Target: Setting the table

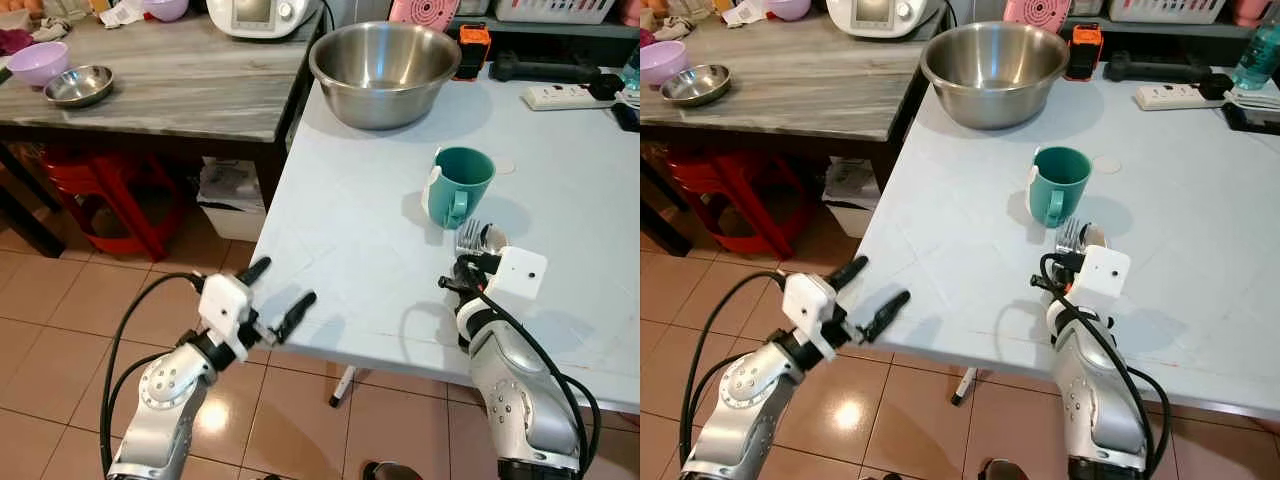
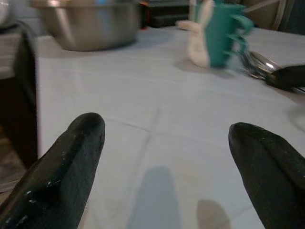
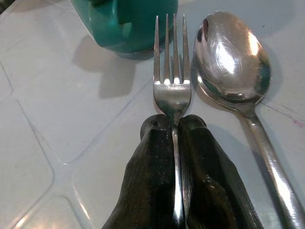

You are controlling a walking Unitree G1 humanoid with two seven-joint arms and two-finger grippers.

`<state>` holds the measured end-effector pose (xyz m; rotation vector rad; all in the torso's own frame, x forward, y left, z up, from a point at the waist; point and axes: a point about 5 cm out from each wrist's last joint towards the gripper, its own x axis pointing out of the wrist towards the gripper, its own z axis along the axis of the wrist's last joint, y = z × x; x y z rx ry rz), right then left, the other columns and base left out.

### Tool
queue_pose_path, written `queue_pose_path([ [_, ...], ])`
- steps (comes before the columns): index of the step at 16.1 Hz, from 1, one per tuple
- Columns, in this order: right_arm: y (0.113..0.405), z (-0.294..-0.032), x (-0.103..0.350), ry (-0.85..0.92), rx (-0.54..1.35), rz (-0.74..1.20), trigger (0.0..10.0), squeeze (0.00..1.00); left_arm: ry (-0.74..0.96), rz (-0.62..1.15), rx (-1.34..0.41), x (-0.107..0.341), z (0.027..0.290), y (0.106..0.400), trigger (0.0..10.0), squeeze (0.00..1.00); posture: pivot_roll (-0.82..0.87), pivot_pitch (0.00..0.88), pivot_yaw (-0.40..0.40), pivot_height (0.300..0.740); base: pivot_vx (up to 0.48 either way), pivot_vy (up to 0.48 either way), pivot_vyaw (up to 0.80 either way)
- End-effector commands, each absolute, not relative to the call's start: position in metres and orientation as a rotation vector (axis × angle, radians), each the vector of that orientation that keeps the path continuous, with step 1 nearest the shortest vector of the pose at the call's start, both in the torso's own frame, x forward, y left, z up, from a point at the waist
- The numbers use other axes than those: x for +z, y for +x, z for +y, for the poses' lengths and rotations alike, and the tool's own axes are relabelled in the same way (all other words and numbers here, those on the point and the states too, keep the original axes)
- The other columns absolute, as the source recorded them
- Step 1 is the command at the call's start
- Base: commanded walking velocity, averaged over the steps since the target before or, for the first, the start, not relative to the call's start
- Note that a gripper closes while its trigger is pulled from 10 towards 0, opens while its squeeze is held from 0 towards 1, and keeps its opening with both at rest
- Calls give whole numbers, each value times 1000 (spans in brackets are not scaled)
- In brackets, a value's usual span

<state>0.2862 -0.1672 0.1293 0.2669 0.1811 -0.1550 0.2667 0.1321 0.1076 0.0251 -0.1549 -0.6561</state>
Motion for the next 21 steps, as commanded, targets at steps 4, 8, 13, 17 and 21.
queue_pose_path([
  [4,280,-163,147,268,-133,61,0,0,22,-155,-611,105,134,267,10000,0,-223,146,53,740,0,0,0],
  [8,276,-163,165,152,-102,-82,824,0,1,-171,-474,110,142,279,10000,0,-228,143,58,740,0,0,0],
  [13,275,-156,171,93,-79,-140,10000,0,-56,-112,-284,104,151,289,10000,0,-221,141,56,740,0,0,0],
  [17,278,-160,166,88,-94,-126,10000,0,-66,-112,-265,103,149,290,10000,0,-213,137,49,740,0,75,-475],
  [21,278,-159,165,83,-92,-129,10000,0,-89,-105,-266,101,144,290,10000,0,-216,135,49,740,0,374,-783],
])
